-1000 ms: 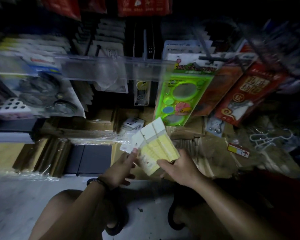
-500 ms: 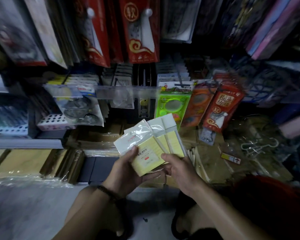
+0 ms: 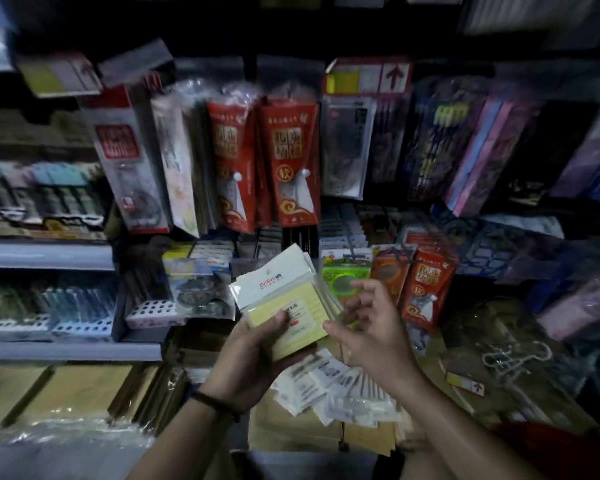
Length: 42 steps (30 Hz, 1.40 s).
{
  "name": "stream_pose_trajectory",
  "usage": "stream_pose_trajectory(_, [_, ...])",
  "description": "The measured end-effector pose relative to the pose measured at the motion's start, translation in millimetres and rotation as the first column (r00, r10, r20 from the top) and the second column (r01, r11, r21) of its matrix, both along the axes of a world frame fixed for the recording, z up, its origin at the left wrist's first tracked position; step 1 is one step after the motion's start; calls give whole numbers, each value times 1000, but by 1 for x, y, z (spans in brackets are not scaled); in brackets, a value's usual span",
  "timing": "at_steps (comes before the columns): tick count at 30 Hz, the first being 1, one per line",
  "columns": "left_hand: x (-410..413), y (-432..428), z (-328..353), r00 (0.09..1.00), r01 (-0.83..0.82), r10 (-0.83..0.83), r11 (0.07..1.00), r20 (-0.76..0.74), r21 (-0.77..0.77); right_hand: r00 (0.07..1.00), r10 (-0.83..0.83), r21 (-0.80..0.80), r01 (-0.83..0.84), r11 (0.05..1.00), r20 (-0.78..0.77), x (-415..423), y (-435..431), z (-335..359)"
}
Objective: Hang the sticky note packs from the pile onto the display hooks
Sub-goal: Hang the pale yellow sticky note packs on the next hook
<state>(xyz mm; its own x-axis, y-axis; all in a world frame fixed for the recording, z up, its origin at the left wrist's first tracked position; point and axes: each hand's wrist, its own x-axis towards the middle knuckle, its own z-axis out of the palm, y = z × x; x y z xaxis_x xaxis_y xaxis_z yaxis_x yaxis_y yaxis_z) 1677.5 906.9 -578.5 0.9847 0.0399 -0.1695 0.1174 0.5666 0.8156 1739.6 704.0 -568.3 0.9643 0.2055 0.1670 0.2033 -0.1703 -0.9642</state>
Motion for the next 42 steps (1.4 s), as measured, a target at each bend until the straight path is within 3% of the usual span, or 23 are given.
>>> stream_pose_trajectory(4, [-2, 11, 49, 992, -108, 94, 980, 89, 169, 974, 120, -78, -107, 991, 193, 0, 17, 55])
stream_pose_trajectory(10, [-5, 17, 122, 944, -309, 217, 842, 247, 442, 960, 108, -101, -84, 991, 259, 5, 36, 126])
stream_pose_trajectory(20, [2, 53, 204, 927, -240, 62, 856, 369, 458, 926, 25, 47, -46, 998, 377, 22, 28, 216])
stream_pose_trajectory(23, [7, 65, 229, 906, -287, 94, 852, 412, 438, 900, 10, 106, -62, 992, 436, 25, 31, 245])
stream_pose_trajectory(29, [10, 78, 289, 806, -527, 191, 662, 561, 533, 897, -34, 289, -106, 952, 440, 35, 48, 294])
stream_pose_trajectory(35, [10, 106, 328, 696, -689, 240, 491, 677, 534, 887, -82, 344, -89, 935, 454, 55, 71, 329])
stream_pose_trajectory(42, [17, 125, 347, 675, -693, 229, 524, 702, 495, 848, -125, 450, -142, 882, 514, 85, 100, 349])
